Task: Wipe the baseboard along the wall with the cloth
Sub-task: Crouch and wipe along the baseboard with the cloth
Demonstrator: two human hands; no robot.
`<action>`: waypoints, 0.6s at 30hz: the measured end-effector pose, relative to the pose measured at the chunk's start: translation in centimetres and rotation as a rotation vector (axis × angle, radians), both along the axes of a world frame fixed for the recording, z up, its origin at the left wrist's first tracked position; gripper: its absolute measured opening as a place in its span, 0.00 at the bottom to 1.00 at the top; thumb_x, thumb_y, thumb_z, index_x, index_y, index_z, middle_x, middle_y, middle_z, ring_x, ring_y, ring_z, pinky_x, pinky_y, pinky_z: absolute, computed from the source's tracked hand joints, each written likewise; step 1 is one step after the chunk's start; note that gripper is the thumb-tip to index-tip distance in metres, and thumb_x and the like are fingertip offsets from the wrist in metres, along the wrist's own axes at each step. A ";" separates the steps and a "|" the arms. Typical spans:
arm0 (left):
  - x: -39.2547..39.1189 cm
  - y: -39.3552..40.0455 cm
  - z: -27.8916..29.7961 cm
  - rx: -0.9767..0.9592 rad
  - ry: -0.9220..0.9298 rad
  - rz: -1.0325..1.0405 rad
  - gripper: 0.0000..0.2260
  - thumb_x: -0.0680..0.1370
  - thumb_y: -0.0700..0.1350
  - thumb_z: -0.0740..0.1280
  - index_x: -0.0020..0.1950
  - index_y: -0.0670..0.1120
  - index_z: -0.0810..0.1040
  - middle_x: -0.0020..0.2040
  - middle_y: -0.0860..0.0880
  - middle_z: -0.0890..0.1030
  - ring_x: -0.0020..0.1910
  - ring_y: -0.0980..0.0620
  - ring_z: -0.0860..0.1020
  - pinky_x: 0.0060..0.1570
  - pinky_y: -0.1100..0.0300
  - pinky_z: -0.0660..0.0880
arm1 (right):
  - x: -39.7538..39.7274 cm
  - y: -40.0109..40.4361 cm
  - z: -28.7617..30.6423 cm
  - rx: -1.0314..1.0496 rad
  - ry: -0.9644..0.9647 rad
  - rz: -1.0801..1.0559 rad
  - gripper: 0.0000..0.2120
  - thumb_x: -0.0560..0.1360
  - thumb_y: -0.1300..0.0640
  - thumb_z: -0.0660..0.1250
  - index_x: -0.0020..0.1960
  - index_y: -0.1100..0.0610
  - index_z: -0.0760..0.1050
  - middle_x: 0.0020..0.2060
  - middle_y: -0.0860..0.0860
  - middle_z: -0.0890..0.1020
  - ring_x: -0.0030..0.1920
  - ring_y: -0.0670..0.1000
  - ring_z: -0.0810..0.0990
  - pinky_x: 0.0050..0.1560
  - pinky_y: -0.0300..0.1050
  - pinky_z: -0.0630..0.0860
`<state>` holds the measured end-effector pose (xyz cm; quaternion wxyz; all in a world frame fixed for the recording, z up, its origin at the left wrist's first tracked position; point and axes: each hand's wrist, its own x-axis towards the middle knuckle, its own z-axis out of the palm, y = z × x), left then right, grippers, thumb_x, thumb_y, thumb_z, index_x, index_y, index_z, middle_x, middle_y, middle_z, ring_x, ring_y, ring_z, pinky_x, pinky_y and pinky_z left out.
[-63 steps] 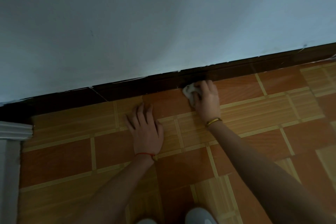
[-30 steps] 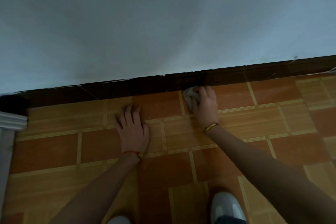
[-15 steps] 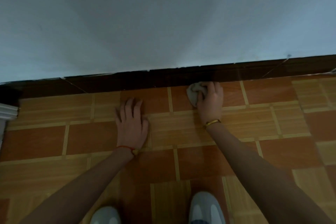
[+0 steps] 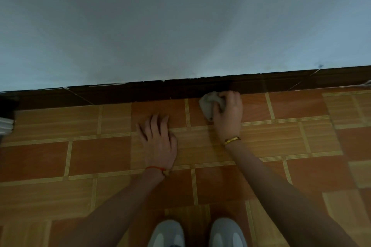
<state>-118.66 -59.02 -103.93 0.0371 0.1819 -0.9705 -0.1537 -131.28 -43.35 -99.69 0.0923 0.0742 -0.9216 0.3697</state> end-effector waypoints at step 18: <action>0.2 -0.2 -0.1 -0.051 -0.001 -0.027 0.23 0.78 0.49 0.57 0.73 0.45 0.69 0.72 0.40 0.69 0.73 0.38 0.66 0.73 0.30 0.52 | 0.1 -1.8 3.3 -0.211 0.245 -0.185 0.09 0.72 0.69 0.67 0.51 0.64 0.73 0.48 0.54 0.75 0.50 0.52 0.75 0.48 0.49 0.75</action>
